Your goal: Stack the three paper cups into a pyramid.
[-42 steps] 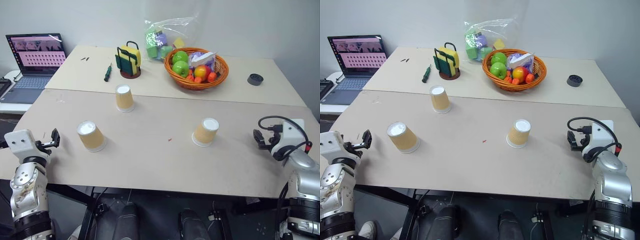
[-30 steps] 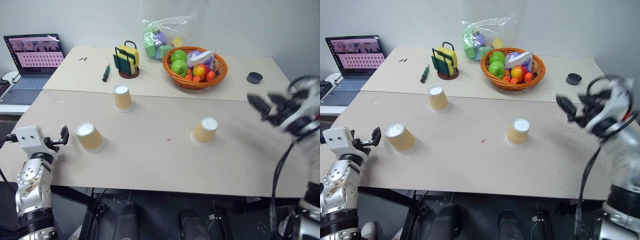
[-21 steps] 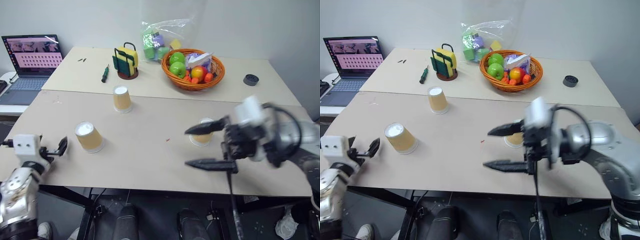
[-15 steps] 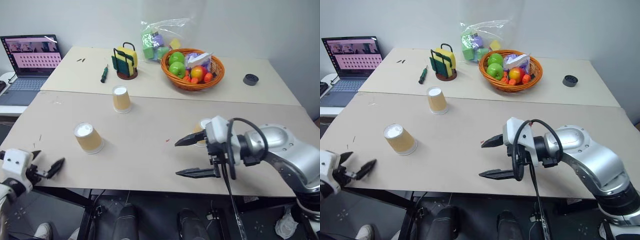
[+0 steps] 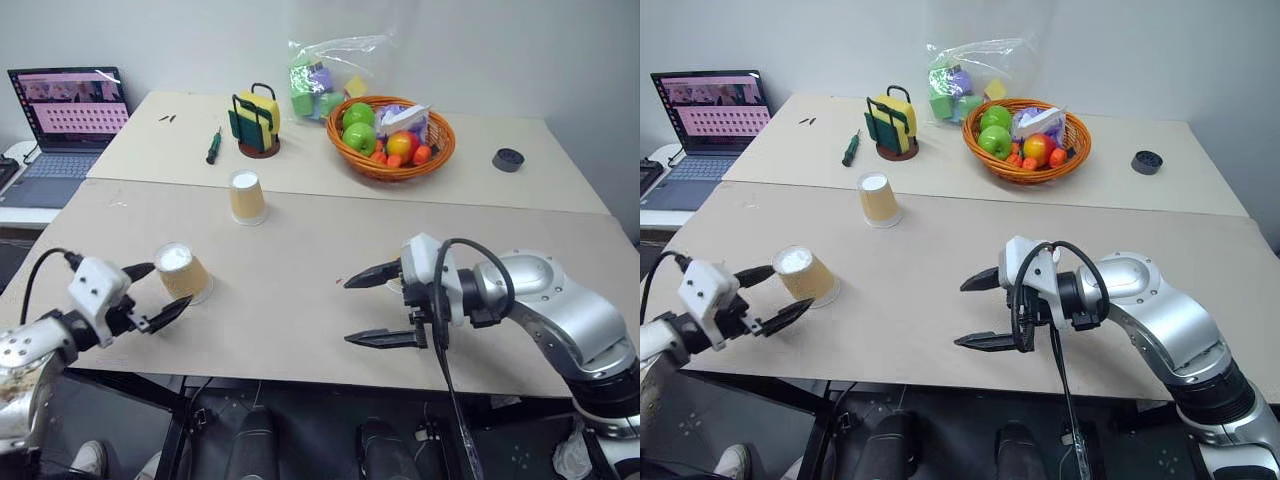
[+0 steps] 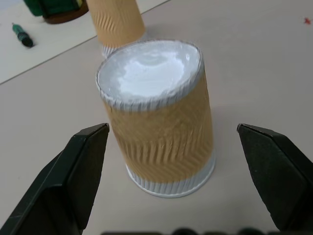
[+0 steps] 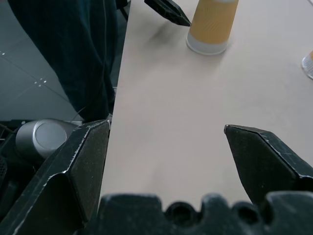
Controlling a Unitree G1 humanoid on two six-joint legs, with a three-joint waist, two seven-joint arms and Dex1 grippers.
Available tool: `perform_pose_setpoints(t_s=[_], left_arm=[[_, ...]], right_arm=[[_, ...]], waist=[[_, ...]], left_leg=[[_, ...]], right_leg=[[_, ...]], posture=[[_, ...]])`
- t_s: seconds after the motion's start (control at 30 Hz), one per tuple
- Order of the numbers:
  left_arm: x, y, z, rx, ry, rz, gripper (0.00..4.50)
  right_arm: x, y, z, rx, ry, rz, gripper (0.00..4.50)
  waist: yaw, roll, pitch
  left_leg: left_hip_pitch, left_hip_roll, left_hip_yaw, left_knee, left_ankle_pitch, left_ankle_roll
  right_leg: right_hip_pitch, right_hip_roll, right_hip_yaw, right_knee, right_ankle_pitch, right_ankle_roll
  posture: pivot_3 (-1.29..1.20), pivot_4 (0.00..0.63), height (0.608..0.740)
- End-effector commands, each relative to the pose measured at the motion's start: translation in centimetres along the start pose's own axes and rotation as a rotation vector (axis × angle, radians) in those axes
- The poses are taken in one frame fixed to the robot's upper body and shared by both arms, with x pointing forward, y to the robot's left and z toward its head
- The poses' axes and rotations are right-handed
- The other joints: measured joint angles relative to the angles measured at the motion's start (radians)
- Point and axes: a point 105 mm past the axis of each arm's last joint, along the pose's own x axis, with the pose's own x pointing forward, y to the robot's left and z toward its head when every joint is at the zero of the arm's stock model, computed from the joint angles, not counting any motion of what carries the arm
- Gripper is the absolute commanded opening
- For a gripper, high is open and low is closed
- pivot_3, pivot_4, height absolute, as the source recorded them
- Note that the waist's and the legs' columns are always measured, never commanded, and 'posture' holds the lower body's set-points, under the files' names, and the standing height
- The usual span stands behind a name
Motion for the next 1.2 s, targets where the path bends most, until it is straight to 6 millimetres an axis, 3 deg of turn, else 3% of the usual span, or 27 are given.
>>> perform_pose_setpoints(t_s=[0.03,0.3,0.63,0.93,1.1,1.2], left_arm=[[0.4,0.7,1.1,-0.012,-0.034,0.025,4.5],[1.8,1.6,1.2,-0.015,-0.05,0.041,4.5],[4.5,1.0,1.4,-0.054,-0.081,-0.019,4.5],[5.4,1.0,1.9,-0.053,-0.109,-0.023,4.5],[5.5,1.0,1.6,-0.046,-0.098,-0.028,3.14],[5.7,0.8,1.8,-0.04,-0.103,-0.034,3.14]], right_arm=[[-0.5,0.0,1.5,-0.051,-0.033,-0.022,4.41],[-0.7,0.0,1.5,-0.046,-0.026,-0.04,4.41],[-0.9,0.1,1.8,-0.046,-0.019,-0.05,4.41],[-1.1,0.0,1.5,-0.041,-0.003,-0.076,4.41],[-1.1,-0.2,1.4,-0.042,0.002,-0.093,4.5],[-1.1,-0.4,1.2,-0.041,0.008,-0.108,4.5]], waist=[[-0.001,0.0,0.0],[0.003,0.0,0.0],[0.003,0.0,0.0],[0.003,0.0,0.0],[0.003,0.0,0.0],[0.003,0.0,0.0]], left_leg=[[0.0,0.0,0.0,0.0,0.0,0.0],[0.002,0.0,0.0,0.001,0.0,0.0],[0.001,0.0,0.0,0.001,0.003,0.004],[0.0,0.0,0.0,0.001,0.005,0.008],[-0.001,0.0,0.0,0.001,0.005,0.008],[-0.001,0.0,0.0,0.001,0.005,0.008]], right_leg=[[0.0,0.0,0.0,0.0,0.0,0.0],[0.001,0.0,0.0,0.001,0.0,0.001],[0.001,0.0,0.0,0.001,0.0,0.001],[0.001,0.0,0.0,0.001,0.001,0.002],[0.001,0.0,0.001,0.002,0.001,0.002],[0.001,0.0,0.001,0.002,0.001,0.002]], posture=[[0.0,0.15,0.661],[0.0,0.15,0.661],[0.0,0.15,0.661],[0.0,0.15,0.661],[0.0,0.15,0.661],[0.0,0.15,0.661]])
